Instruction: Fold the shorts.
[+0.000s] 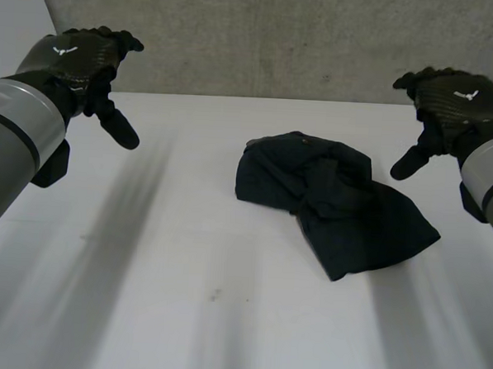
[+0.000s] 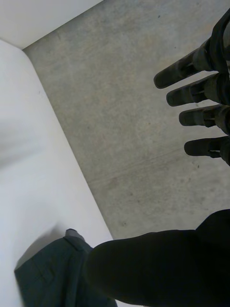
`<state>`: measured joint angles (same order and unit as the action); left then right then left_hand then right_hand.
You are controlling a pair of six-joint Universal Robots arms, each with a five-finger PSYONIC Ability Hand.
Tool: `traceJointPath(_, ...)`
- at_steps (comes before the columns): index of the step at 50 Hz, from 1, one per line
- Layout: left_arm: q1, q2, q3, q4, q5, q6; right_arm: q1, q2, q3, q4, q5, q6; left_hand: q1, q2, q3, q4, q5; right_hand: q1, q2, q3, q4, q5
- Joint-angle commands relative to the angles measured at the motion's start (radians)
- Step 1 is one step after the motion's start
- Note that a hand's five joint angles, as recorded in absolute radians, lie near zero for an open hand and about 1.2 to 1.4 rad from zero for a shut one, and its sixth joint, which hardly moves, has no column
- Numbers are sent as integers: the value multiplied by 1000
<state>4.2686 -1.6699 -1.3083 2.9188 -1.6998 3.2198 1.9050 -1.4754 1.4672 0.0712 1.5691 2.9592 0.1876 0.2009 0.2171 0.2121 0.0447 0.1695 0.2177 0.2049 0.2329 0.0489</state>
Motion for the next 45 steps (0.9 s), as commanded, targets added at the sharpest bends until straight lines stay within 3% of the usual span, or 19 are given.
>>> traceJointPath(1, -1, -53, -3, 13, -4, 0, 2, 208, -59, -22, -66, 14, -12, -26, -42, -37, -44, 5, -43, -30, -58, -49)
traceJointPath(8, -1, -100, -2, 16, -9, 0, 8, 462, -162, -117, -132, 67, -12, -26, -42, -37, -44, 5, -43, -30, -58, -49)
traceJointPath(15, -3, -113, 0, 19, -9, 0, 54, 678, -286, -211, -124, 103, -12, -26, -42, -37, -44, 5, -43, -30, -58, -49)
traceJointPath(17, -3, -113, -2, 22, -9, 0, 57, 707, -307, -218, -124, 101, -12, -26, -42, -37, -44, 190, 142, 155, 127, 136)
traceJointPath(19, -1, -111, -2, 26, -9, 0, 63, 728, -330, -220, -127, 95, -12, -26, -42, -37, -44, 697, 649, 662, 634, 643)
traceJointPath(21, -3, -110, -2, 28, -11, 0, 72, 719, -335, -220, -130, 84, -12, -26, -42, -37, -44, 1224, 1176, 1189, 1161, 1170)
traceJointPath(27, -3, -96, 0, 28, -11, 0, 126, 572, -298, -206, -136, 72, -12, -26, -42, -37, -44, 1227, 1179, 1191, 1163, 1173)
traceJointPath(36, 10, -51, 17, 28, -9, 0, 333, 322, -116, -128, -202, 84, -12, -26, -42, -37, -44, 1227, 1179, 1191, 1163, 1173)
traceJointPath(45, 19, -44, 20, 23, -9, 2, 479, 303, -48, -119, -212, 66, -12, -26, -42, -37, -44, 1227, 1179, 1191, 1163, 1173)
